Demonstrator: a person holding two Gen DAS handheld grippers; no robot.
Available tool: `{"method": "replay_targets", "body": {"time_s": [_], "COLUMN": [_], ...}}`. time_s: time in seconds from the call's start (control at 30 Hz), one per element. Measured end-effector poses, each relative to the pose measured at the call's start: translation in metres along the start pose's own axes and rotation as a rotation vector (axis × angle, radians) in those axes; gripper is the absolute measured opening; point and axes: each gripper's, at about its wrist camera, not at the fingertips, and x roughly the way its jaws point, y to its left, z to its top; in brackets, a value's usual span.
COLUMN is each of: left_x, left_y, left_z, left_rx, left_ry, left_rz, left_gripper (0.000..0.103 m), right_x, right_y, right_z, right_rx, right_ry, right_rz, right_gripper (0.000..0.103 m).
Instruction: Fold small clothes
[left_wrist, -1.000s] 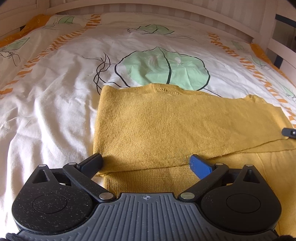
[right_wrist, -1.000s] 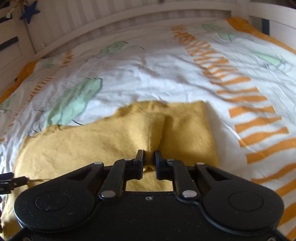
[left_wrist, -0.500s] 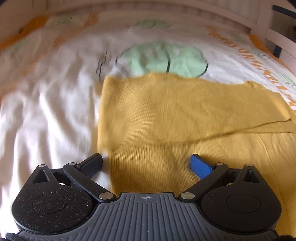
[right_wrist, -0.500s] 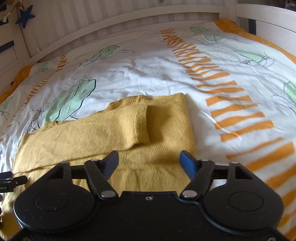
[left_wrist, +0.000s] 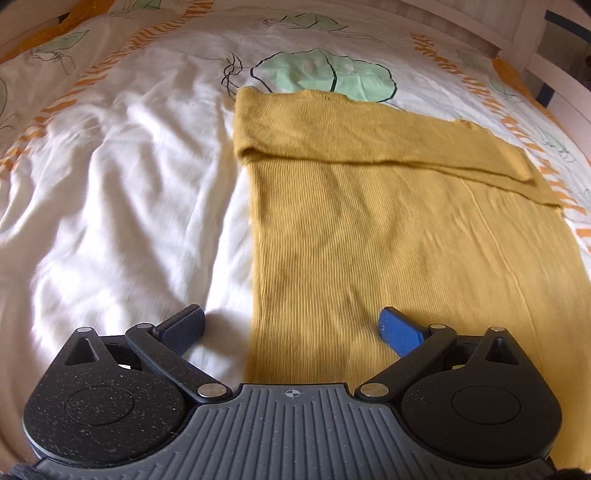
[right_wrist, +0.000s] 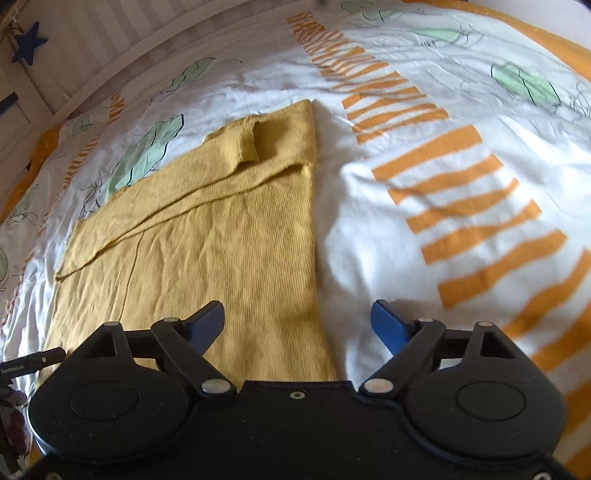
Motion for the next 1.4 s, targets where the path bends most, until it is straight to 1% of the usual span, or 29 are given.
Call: {"method": "replay_targets", "body": {"time_s": [0.07,0.2,0.3,0.4,0.47,0.5,0.57,0.6,0.67,0.73,0.8,0.87,0.93,1.0,1.07,1.1,1.17,1.2,1.27,1.3,1.33,1.4], "left_x": [-0.009,-0.022,-0.023,-0.019,-0.019,-0.02,-0.021,-0.022,-0.022,-0.019,-0.012,-0.005,-0.004,-0.004,-0.003,-0.003,-0.003,-0.003,-0.003,-0.003,-0.003,-0.003], "left_y": [0.0,0.003,0.007,0.007,0.002,-0.001,-0.002,0.0,0.004,0.009,0.013,0.011,0.004,-0.002,-0.002,-0.002,0.0,0.0,0.0,0.0,0.0,0.0], "left_z": [-0.011,-0.025,-0.027,-0.031,-0.035,-0.037,-0.035,-0.033,-0.024,-0.016,-0.012,-0.014,-0.018,-0.02,-0.02,-0.02,-0.02,-0.02,-0.02,-0.02,-0.02,-0.02], "left_rx": [0.002,0.006,-0.01,-0.006,0.017,0.026,0.013,-0.001,-0.04,-0.094,-0.121,-0.108,-0.063,-0.032,-0.033,-0.038,-0.045,-0.047,-0.05,-0.051,-0.053,-0.054], "left_ry": [0.008,0.011,0.002,-0.018,-0.042,-0.051,-0.055,-0.051,-0.051,-0.072,-0.079,-0.088,-0.109,-0.118,-0.124,-0.125,-0.125,-0.125,-0.126,-0.126,-0.126,-0.126], "left_rz": [-0.004,-0.007,-0.02,-0.012,0.01,0.019,0.021,0.015,-0.007,-0.033,-0.044,-0.038,-0.013,0.012,0.017,0.016,0.014,0.013,0.013,0.013,0.014,0.014], "left_gripper": [0.102,0.102,0.102,0.102,0.102,0.102,0.102,0.102,0.101,0.101,0.101,0.101,0.102,0.102,0.102,0.102,0.102,0.102,0.102,0.102,0.102,0.102], "right_x": [-0.006,-0.018,-0.031,-0.034,-0.026,-0.02,-0.005,0.003,0.023,0.041,0.06,0.077,0.093,0.105,0.114,0.117,0.118,0.115,0.102,0.096,0.091,0.088], "right_y": [-0.004,-0.005,-0.003,0.008,0.017,0.021,0.03,0.034,0.04,0.045,0.048,0.049,0.048,0.049,0.054,0.058,0.072,0.079,0.096,0.102,0.107,0.112], "right_z": [-0.009,-0.021,-0.013,0.012,0.032,0.042,0.06,0.068,0.082,0.094,0.104,0.112,0.117,0.122,0.124,0.125,0.126,0.125,0.12,0.116,0.113,0.109], "right_rx": [0.02,0.016,0.016,-0.027,-0.049,-0.058,-0.073,-0.078,-0.087,-0.096,-0.101,-0.101,-0.092,-0.085,-0.095,-0.108,-0.159,-0.189,-0.274,-0.305,-0.33,-0.352], "right_ry": [0.017,0.014,-0.067,-0.146,-0.175,-0.177,-0.188,-0.191,-0.199,-0.206,-0.208,-0.201,-0.192,-0.177,-0.16,-0.152,-0.156,-0.171,-0.23,-0.255,-0.271,-0.272], "right_rz": [0.027,0.036,0.069,0.094,0.112,0.12,0.135,0.14,0.141,0.136,0.133,0.134,0.121,0.091,0.057,0.053,0.087,0.11,0.195,0.22,0.233,0.208], "right_gripper": [0.095,0.095,0.095,0.095,0.094,0.091,0.073,0.071,0.071,0.071,0.071,0.071,0.071,0.071,0.069,0.068,0.067,0.067,0.067,0.067,0.067,0.067]}}
